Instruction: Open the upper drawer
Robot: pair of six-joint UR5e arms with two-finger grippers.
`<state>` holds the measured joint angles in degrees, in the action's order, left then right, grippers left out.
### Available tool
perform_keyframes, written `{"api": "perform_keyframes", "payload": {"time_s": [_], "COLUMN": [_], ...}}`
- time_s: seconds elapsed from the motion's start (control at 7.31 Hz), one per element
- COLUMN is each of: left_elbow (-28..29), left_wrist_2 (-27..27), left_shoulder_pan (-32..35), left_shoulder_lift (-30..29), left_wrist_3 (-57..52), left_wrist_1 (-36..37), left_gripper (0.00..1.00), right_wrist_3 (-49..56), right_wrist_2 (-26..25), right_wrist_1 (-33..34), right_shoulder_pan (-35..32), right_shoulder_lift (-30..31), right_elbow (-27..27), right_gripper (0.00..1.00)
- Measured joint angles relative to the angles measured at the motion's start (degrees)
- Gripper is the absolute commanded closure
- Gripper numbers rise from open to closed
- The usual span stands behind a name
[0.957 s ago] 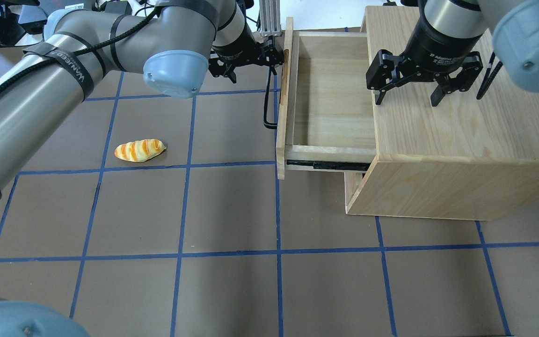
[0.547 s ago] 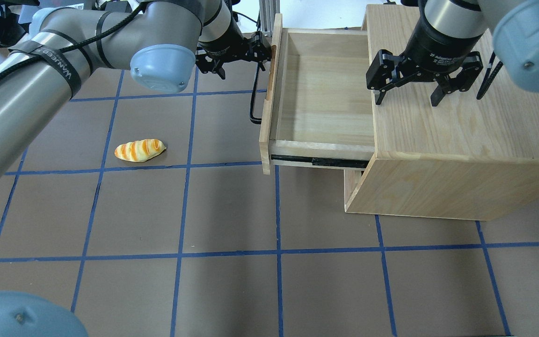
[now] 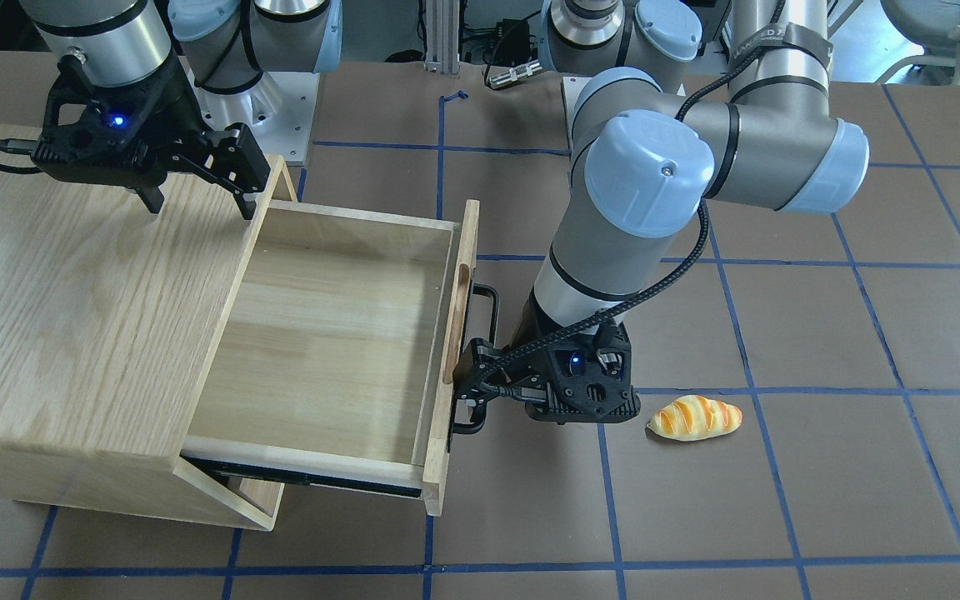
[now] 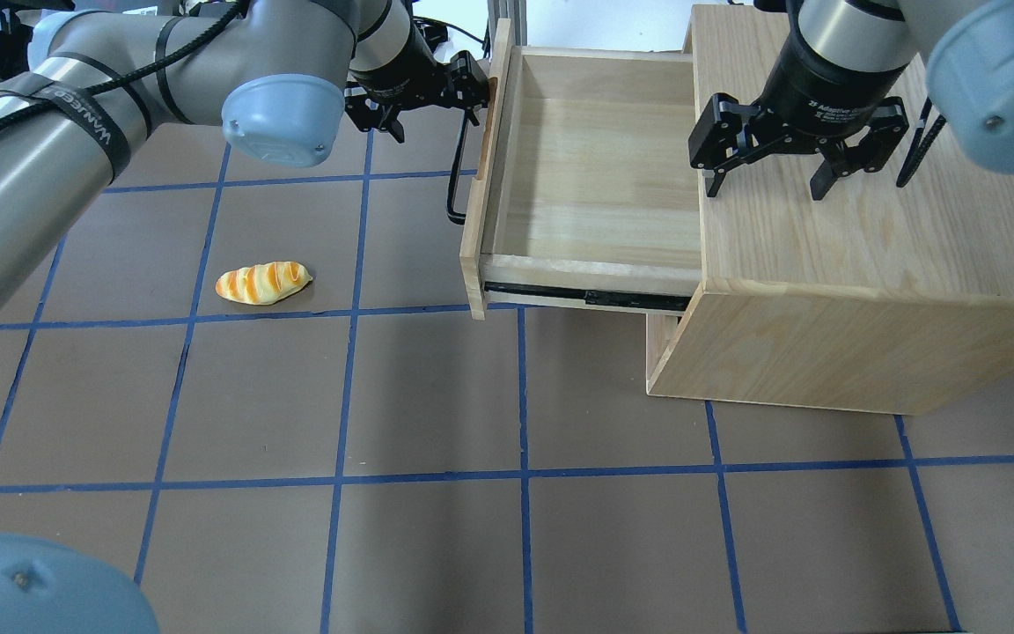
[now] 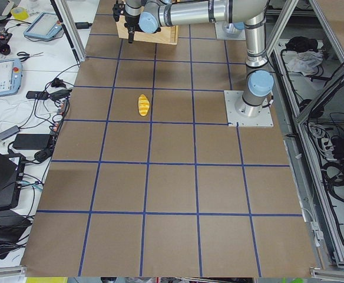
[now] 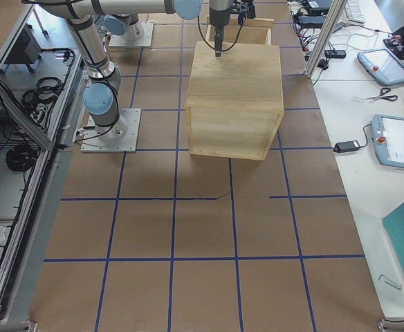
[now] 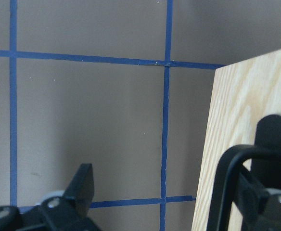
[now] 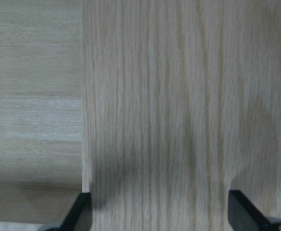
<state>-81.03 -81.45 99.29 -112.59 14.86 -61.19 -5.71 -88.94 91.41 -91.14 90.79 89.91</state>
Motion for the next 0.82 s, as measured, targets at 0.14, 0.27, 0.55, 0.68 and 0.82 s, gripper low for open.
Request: {"api": "perform_keyframes", "payload": {"time_s": [0.14, 0.27, 0.55, 0.68, 0.82], "left_elbow": [-0.02, -0.07, -0.23, -0.2, 0.01], "left_wrist_2": [0.0, 0.03, 0.29, 0.39, 0.45], "left_shoulder_pan": [-0.61, -0.87, -0.91, -0.81, -0.74], "left_shoulder_lift": [0.29, 0.66, 0.96, 1.19, 1.73], "left_wrist_3": [0.0, 0.01, 0.11, 0.23, 0.35], "left_wrist_1": [-0.53, -0.87, -1.33, -1.81, -2.57], "left_gripper": [0.0, 0.0, 0.0, 0.0, 0.0], "right_wrist_3": [0.0, 0.0, 0.0, 0.0, 0.0], "right_wrist_2": [0.01, 0.03, 0.01, 0.02, 0.04], "right_wrist_1": [0.0, 0.0, 0.0, 0.0, 0.0], "right_shoulder_pan": [0.0, 0.0, 0.0, 0.0, 0.0], "right_shoulder_lift": [0.0, 0.0, 0.0, 0.0, 0.0], "right_elbow": [0.0, 0.0, 0.0, 0.0, 0.0], "right_gripper": [0.0, 0.0, 0.0, 0.0, 0.0]}}
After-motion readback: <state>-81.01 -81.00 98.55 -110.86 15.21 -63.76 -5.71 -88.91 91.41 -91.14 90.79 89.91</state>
